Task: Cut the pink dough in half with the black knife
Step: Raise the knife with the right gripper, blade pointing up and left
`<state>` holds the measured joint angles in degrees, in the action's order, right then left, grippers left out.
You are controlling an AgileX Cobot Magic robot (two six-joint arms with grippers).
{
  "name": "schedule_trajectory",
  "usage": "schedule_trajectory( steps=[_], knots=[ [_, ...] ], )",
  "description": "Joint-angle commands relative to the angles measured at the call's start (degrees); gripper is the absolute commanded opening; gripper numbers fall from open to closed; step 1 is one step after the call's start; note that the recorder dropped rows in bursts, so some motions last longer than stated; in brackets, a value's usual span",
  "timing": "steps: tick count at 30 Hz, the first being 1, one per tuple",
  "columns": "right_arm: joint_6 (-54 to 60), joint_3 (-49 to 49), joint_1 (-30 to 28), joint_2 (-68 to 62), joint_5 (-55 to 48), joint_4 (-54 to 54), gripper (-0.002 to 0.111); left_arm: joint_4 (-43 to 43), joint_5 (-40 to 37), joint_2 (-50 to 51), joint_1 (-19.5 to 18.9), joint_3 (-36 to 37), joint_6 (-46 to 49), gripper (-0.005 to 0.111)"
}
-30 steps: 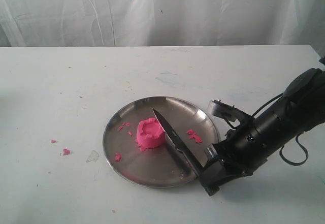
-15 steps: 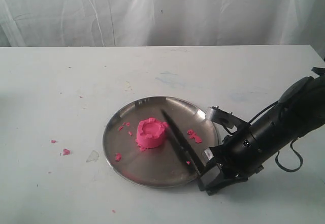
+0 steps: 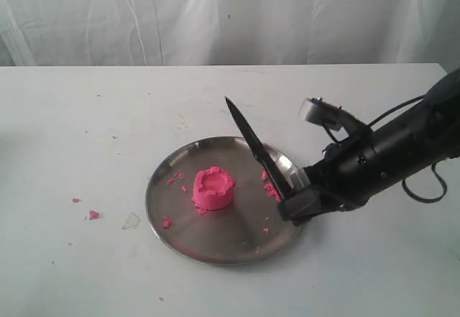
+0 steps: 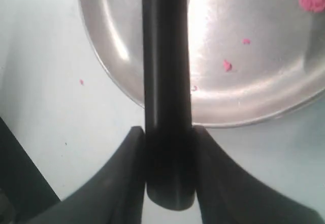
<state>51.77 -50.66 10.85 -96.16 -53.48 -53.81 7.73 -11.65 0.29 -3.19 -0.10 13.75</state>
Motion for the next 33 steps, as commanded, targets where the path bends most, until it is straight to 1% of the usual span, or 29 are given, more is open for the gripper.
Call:
schedule_trajectory(
  steps=[1,3,6,10,12,13,15,17,20,23,27,28,30,32,33],
  knots=[
    [-0.6,-0.1,0.1,9.5,-0.2,0.7,0.0,0.3,0.0,-0.3,-0.2,0.1,-0.2,0.0],
    [-0.7,-0.1,0.6,13.9,0.1,3.1,0.0,0.3,0.0,-0.3,-0.2,0.1,-0.2,0.0],
    [-5.6,0.0,3.5,20.5,5.0,11.5,0.0,0.3,0.0,-0.3,-0.2,0.1,-0.2,0.0],
    [-22.1,0.1,11.0,26.7,12.0,32.6,0.0,0.3,0.0,-0.3,-0.2,0.1,-0.2,0.0],
    [-30.5,0.1,14.5,27.4,12.5,42.3,0.0,0.3,0.0,-0.3,-0.2,0.1,-0.2,0.0],
    [-33.2,0.1,16.5,27.4,12.5,45.0,0.0,0.2,0.0,-0.3,-0.2,0.1,-0.2,0.0],
    [-34.4,0.8,18.8,27.4,13.2,46.7,0.0,-6.6,1.2,-0.3,-0.2,0.1,4.7,0.0],
    [-34.2,2.3,20.9,27.4,14.9,46.7,0.0,-10.7,3.4,-0.3,-0.2,0.1,7.1,0.0],
    [-34.1,4.2,22.3,27.4,17.3,46.9,0.0,-11.3,6.3,-0.3,-0.2,0.1,7.2,0.0],
    [-34.1,5.2,22.5,27.4,19.2,47.2,0.0,-11.3,6.1,-0.3,-0.2,0.1,7.2,0.0],
    [-36.0,6.2,22.5,27.3,21.7,53.0,0.0,-11.3,6.1,-0.3,-0.2,0.1,7.2,0.0],
    [-39.6,6.2,22.5,27.1,22.1,56.4,0.0,-11.3,6.1,-0.3,-0.2,0.1,7.2,0.0],
    [-50.2,6.2,22.5,26.5,21.3,66.6,0.0,-11.3,6.1,-0.3,-0.2,0.1,7.2,0.0],
    [-63.3,6.2,22.5,25.7,18.2,77.7,0.0,-11.3,5.8,-0.3,-0.2,0.1,7.2,0.0],
    [-68.1,6.2,22.5,25.6,16.3,80.6,0.0,-11.3,5.7,-0.3,-0.2,0.1,7.2,0.0]
  ],
)
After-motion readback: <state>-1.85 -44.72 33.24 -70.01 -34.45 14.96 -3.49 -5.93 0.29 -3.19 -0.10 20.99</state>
